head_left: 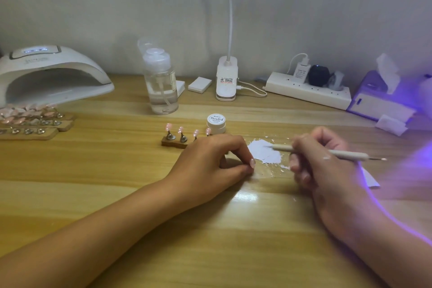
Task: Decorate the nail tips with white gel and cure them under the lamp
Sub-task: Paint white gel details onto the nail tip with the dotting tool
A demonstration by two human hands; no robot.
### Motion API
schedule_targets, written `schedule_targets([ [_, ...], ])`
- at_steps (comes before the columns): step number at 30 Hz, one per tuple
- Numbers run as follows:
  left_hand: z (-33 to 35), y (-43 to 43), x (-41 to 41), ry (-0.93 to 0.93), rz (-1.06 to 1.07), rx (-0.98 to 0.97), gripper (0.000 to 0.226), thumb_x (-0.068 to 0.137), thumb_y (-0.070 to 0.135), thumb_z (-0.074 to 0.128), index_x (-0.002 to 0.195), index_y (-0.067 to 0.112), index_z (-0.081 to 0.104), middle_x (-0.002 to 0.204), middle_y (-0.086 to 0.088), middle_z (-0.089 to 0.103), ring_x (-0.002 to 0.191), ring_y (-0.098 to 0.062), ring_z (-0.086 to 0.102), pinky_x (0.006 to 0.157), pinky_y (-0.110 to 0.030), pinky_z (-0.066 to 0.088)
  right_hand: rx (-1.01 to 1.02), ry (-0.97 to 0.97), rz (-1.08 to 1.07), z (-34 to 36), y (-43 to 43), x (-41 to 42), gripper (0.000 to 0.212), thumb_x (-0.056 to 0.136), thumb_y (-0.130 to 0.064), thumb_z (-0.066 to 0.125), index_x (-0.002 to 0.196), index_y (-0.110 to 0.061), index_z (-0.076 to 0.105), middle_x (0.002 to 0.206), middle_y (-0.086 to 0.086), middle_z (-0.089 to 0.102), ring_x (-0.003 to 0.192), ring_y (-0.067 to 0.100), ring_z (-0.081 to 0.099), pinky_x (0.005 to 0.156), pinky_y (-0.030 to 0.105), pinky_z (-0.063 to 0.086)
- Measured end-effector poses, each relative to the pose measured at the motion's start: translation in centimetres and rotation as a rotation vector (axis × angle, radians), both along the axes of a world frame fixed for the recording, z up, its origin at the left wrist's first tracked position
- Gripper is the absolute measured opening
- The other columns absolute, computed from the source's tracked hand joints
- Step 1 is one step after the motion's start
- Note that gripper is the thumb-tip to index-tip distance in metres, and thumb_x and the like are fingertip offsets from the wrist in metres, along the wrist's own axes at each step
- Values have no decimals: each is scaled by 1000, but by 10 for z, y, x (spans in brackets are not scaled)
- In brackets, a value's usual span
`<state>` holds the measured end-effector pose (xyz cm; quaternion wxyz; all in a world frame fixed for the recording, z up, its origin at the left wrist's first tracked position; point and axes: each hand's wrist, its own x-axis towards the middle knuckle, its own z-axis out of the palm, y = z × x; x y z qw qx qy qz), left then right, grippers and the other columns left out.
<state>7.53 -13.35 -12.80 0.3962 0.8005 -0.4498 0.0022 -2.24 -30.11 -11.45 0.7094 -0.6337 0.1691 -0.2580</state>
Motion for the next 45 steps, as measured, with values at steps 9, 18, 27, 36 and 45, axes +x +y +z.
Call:
schedule_targets([
  [9, -2, 0, 2, 5, -1, 2, 13, 82, 22, 76, 80, 32, 69, 74, 28, 61, 55, -2, 50, 56, -13, 28, -108, 35, 65, 0, 13, -4, 31, 81, 3, 58, 61, -13, 40, 43, 11, 53, 34, 9, 38, 34, 18, 30],
  [18, -2, 0, 2, -18, -2, 6, 18, 81, 24, 77, 78, 37, 65, 71, 33, 58, 55, -2, 51, 59, -16, 32, -144, 32, 77, -1, 12, -4, 35, 81, 4, 58, 58, -16, 42, 43, 10, 53, 34, 6, 44, 36, 15, 32],
  [27, -2, 0, 2, -13, 1, 9, 15, 82, 22, 76, 79, 34, 67, 72, 33, 59, 55, -3, 51, 57, -12, 30, -135, 44, 67, 0, 12, -5, 36, 81, 5, 57, 57, -17, 41, 43, 11, 53, 34, 9, 41, 36, 16, 31],
  [36, -2, 0, 2, 14, -2, 3, 14, 82, 23, 76, 80, 33, 68, 75, 27, 61, 55, -3, 51, 60, -20, 36, -140, 51, 79, 0, 13, -5, 39, 83, 4, 58, 55, -20, 44, 43, 10, 54, 35, 8, 40, 36, 16, 31],
  [45, -1, 0, 1, -14, 0, 8, 15, 82, 20, 76, 79, 33, 67, 72, 32, 59, 56, -3, 51, 57, -14, 30, -97, 36, 63, 3, 15, -6, 30, 80, 2, 56, 62, -14, 39, 44, 11, 54, 34, 9, 39, 35, 18, 30],
])
